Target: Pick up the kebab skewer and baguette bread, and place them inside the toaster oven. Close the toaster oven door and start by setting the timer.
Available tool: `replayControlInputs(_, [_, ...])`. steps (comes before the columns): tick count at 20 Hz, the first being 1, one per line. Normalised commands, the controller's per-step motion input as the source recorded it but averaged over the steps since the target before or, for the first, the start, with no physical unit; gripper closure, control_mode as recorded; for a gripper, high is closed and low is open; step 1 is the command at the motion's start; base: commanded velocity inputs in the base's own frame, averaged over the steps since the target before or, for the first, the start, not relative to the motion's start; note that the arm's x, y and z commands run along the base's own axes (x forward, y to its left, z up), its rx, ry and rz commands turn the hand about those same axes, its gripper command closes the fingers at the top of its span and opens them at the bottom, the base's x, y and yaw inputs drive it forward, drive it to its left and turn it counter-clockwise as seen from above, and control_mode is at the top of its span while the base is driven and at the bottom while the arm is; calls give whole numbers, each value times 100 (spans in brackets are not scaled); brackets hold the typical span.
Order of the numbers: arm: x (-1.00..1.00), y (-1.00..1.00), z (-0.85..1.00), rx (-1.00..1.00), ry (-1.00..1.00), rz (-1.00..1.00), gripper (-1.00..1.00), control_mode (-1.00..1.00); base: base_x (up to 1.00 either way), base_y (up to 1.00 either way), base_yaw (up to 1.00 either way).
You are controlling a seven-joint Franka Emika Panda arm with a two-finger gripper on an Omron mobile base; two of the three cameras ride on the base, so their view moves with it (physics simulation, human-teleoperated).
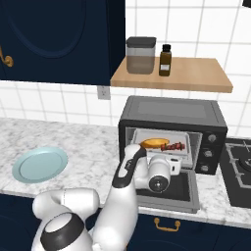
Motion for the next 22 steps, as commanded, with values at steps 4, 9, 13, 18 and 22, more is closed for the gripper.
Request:
replayControlInputs(4, [20, 6, 0, 0, -1, 0, -100, -100, 0, 0, 0])
replayControlInputs(9, [19, 8, 0, 0, -1, 0, -100, -100, 0, 0, 0])
replayControlInputs(13, [19, 7, 0, 0, -2, 0, -100, -100, 0, 0, 0])
replayControlInputs(18, [19, 6, 0, 0, -1, 0, -100, -100, 0, 0, 0])
replayControlInputs(22, [23, 1, 0, 0, 0, 0, -100, -100, 0, 0, 0])
